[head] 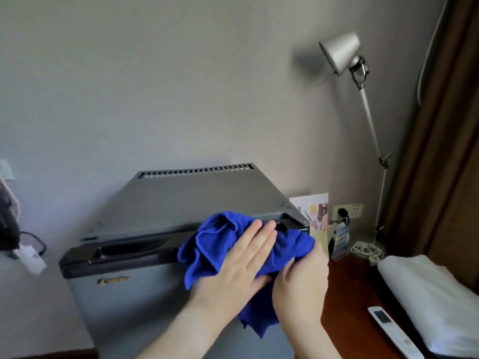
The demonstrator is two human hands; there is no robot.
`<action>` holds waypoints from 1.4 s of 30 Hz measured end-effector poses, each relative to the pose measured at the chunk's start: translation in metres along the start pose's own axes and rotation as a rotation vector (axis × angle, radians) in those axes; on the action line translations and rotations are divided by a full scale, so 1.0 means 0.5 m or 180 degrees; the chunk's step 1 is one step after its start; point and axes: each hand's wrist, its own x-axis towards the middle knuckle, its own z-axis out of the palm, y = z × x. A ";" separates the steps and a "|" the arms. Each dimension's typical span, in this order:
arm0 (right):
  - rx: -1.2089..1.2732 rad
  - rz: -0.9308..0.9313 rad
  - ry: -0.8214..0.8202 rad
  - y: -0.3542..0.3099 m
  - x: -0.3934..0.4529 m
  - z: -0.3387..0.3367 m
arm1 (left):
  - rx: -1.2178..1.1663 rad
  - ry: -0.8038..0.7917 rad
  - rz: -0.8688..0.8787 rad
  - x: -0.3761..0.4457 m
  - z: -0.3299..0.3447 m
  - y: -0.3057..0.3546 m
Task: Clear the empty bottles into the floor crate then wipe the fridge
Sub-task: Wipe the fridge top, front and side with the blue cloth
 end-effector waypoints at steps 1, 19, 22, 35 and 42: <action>0.0136 -0.0012 -0.0020 -0.005 -0.010 -0.015 | -0.0222 -0.0145 -0.0199 -0.004 0.000 0.002; 0.1027 -0.0907 -0.1546 -0.505 -0.246 -0.131 | -0.3635 0.0594 -0.4170 -0.141 -0.413 -0.282; 0.1127 -0.0953 -0.1756 -0.578 -0.308 -0.102 | -0.3767 0.0610 -0.4391 -0.200 -0.473 -0.373; 0.1045 -0.1713 -0.1831 -0.864 -0.557 0.096 | -0.4696 -0.1808 -0.4385 -0.497 -0.622 -0.734; 0.1096 -0.1402 -0.1592 -0.975 -0.619 0.200 | -0.4757 -0.1101 -0.4151 -0.589 -0.614 -0.915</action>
